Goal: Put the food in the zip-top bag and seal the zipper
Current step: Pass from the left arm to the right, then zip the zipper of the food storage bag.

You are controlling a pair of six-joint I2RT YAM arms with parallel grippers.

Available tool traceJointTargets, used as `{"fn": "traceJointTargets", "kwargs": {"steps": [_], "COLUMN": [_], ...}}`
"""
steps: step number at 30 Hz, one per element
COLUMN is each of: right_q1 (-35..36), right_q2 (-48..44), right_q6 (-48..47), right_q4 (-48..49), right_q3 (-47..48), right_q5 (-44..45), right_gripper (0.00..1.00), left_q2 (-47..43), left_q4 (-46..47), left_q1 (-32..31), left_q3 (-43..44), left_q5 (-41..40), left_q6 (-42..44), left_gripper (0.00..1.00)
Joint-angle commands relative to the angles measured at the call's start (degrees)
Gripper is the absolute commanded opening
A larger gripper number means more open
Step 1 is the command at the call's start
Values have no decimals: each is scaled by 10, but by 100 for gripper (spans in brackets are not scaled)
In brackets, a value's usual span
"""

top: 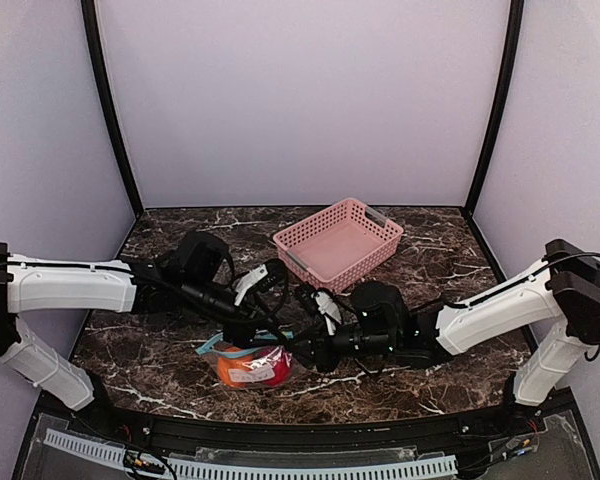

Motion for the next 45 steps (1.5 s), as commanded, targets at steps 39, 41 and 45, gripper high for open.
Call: {"fn": "traceJointTargets", "kwargs": {"steps": [39,41,45], "right_q1": [-5,-6,-6], "right_q2": [-33,-36,-42], "right_q6": [12,16,23], "right_q4": [-33,-33,-31], "right_q3": [-14,-17,-26], "right_q5": [51,54,58], "right_gripper": [0,0,0], "left_q2": [44,42,38], "left_q4": [-62,-67,-71], "left_q1": [34,35,38], "left_q3": [45,44,42], "left_q5": [107,106,104], "left_q6": [78,79,81], "left_gripper": [1,1,1]}}
